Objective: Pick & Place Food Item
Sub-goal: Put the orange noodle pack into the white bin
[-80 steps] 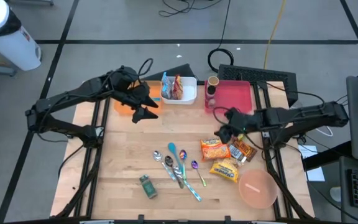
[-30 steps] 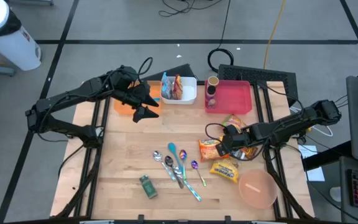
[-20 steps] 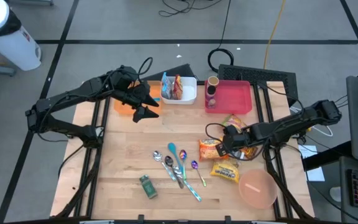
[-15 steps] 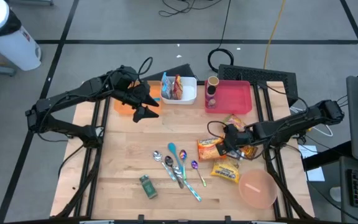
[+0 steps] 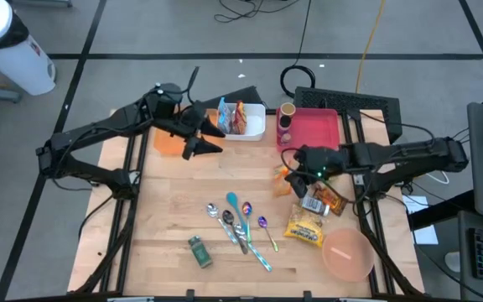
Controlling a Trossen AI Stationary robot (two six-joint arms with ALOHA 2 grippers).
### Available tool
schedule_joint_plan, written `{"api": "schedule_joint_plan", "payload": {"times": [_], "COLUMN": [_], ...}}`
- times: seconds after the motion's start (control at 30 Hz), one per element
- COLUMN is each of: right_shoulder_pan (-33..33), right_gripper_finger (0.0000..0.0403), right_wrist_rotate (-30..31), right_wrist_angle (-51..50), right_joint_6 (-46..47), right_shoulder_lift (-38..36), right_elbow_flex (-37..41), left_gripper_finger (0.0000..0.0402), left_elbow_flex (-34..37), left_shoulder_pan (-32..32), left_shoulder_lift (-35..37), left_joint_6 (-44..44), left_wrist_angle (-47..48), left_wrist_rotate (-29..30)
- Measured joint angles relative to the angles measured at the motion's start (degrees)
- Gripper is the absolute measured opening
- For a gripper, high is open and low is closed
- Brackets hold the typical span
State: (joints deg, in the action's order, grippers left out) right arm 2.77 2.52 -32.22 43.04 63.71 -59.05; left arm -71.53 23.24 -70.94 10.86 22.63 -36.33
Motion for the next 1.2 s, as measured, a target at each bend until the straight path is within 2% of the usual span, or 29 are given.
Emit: {"api": "schedule_joint_plan", "payload": {"times": [0.1, 0.27, 0.5, 0.8, 1.2], "right_shoulder_pan": [-1.1, -1.4, -1.2, -1.2, -1.7], "right_gripper_finger": [0.0000, 0.0000, 0.0000, 0.0000, 0.0000], "right_wrist_rotate": [-1.6, -7.7, -14.7, -17.9, -19.2], "right_wrist_angle": [-1.6, -1.0, -1.2, 0.3, 3.2], "right_joint_6": [-4.7, -13.1, -19.2, -21.8, -23.2], "right_shoulder_lift": [1.8, 6.4, 12.4, 15.0, 14.9], "right_elbow_flex": [-4.3, -10.5, -17.4, -19.5, -19.5], "left_gripper_finger": [0.0319, 0.0319, 0.0319, 0.0319, 0.0319], "left_elbow_flex": [0.0, 0.0, 0.0, 0.0, 0.0], "left_shoulder_pan": [-0.2, -0.5, -1.5, -4.3, -6.7], "left_shoulder_lift": [-2.1, -6.9, -14.1, -19.0, -24.3], "left_joint_6": [2.7, 7.3, 13.4, 13.5, 13.6], "left_wrist_angle": [-3.1, -8.3, -17.4, -25.7, -29.5], "left_wrist_rotate": [-3.6, -8.9, -16.3, -17.6, -17.6]}}
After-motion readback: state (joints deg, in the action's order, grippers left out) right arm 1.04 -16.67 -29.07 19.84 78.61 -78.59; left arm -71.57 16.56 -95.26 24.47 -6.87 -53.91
